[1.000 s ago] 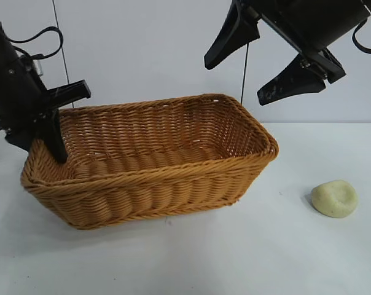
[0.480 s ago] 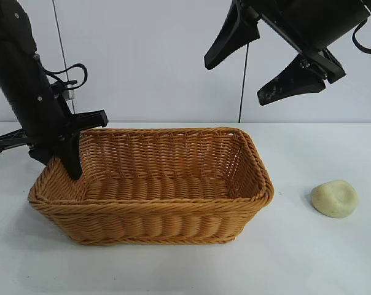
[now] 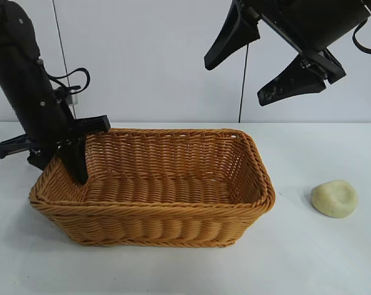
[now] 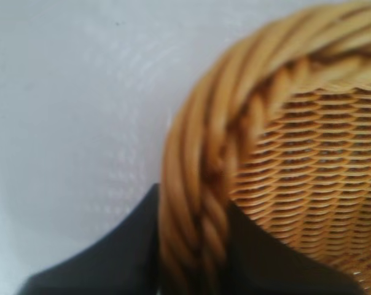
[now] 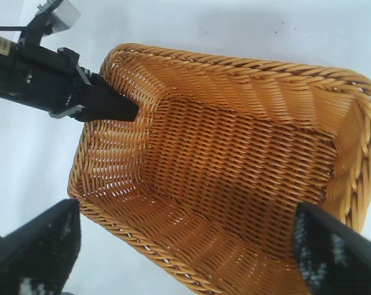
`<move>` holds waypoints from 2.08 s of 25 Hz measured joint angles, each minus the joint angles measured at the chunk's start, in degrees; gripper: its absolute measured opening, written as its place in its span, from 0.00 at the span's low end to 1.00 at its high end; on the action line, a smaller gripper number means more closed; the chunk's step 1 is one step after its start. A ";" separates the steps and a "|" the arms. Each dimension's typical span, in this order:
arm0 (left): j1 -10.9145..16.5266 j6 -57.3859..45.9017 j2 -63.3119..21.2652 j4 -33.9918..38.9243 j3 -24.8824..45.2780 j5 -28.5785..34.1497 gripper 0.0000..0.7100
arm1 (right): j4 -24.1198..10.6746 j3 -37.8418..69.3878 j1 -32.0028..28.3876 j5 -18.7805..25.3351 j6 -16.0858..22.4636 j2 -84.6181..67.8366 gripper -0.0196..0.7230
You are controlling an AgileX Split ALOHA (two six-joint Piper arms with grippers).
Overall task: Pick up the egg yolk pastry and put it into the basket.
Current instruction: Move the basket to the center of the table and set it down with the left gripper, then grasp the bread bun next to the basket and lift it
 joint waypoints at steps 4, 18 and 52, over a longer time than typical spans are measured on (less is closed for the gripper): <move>0.00 0.06 -3.76 2.58 -3.11 3.08 0.97 | 0.00 0.00 0.00 0.05 0.05 0.00 0.89; 8.01 -1.49 -6.88 16.13 -11.96 13.30 0.98 | 0.00 0.00 0.00 0.05 0.05 0.00 0.89; 13.34 1.37 -65.77 17.42 42.60 14.41 0.98 | 0.00 0.00 0.00 0.15 0.05 0.00 0.89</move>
